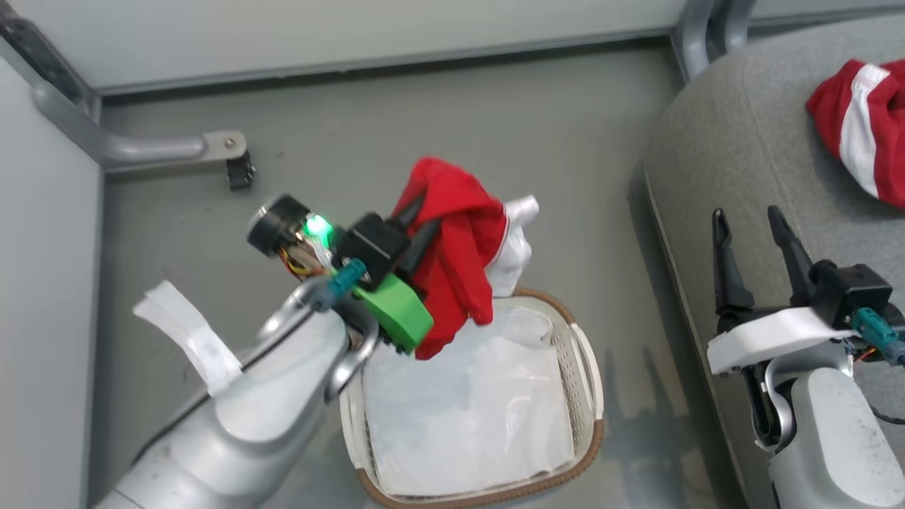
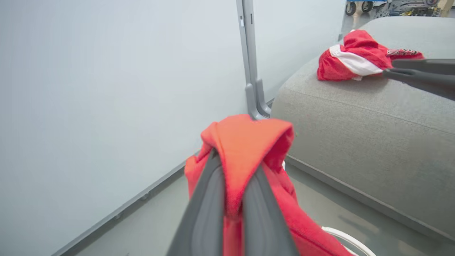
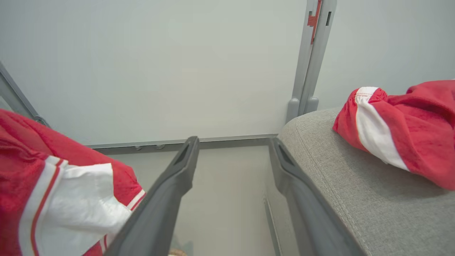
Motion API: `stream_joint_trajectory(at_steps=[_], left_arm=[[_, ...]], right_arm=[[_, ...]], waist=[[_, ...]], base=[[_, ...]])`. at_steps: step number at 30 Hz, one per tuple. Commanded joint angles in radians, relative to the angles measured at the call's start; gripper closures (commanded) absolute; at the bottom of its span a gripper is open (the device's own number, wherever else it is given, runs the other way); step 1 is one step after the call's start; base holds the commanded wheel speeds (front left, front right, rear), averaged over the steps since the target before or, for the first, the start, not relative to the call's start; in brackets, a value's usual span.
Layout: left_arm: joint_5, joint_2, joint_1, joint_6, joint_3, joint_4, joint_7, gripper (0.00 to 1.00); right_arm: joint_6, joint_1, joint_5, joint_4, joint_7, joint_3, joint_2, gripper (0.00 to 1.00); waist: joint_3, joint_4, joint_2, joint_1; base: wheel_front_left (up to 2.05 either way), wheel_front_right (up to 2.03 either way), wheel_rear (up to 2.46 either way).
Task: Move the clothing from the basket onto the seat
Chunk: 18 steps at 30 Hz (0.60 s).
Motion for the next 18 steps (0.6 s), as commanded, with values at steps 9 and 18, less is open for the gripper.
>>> stream_joint_trajectory(at_steps=[9,18], left_arm=[[0.009,0.109,-0.148,-0.008,0.053,-0.141,0.097,1.00],[0.027,0.151,-0.269,-0.015,0.075,-0.228,0.157,1.00]], right_arm=[[-0.001,0.023,-0.005,0.001,0.000,0.087,-0.004,0.00],[-0.001,-0.025,-0.003,0.013,0.000,0.207,-0.004,0.00]], waist=[[-0.131,0.030,0.0084,0.0001],[-0.123,0.028,0.0084,0.0001]], base=[[0.00,0.00,0.00],[0.00,0.00,0.00]])
